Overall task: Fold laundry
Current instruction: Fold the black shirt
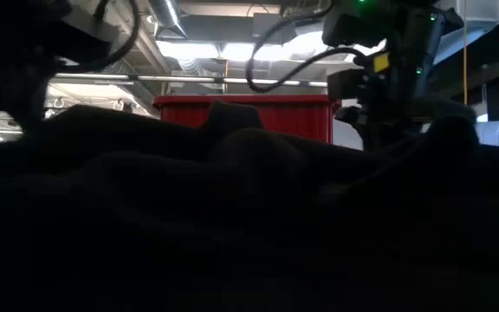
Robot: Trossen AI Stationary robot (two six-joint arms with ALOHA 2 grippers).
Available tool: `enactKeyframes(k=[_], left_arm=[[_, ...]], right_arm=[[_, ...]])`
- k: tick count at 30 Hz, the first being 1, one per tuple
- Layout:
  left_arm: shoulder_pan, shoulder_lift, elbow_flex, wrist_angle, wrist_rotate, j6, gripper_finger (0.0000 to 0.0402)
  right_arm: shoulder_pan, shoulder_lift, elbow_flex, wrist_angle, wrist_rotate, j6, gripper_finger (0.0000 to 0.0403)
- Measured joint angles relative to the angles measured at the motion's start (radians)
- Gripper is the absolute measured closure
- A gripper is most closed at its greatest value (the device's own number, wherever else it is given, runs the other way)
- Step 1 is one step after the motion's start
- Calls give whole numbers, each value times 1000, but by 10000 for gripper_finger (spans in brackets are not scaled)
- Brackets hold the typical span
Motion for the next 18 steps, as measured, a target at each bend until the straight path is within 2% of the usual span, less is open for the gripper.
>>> enactKeyframes(k=[7, 12, 18], left_arm=[[39, -59, 7, 18, -96, -39, 401], [3, -96, 80, 97, -99, -14, 401], [-89, -104, 139, 425, -94, 146, 401]], right_arm=[[67, 0, 0, -95, -177, 6, 400], [119, -3, 0, -125, -170, 11, 400], [129, -49, 0, -118, -130, 28, 400]])
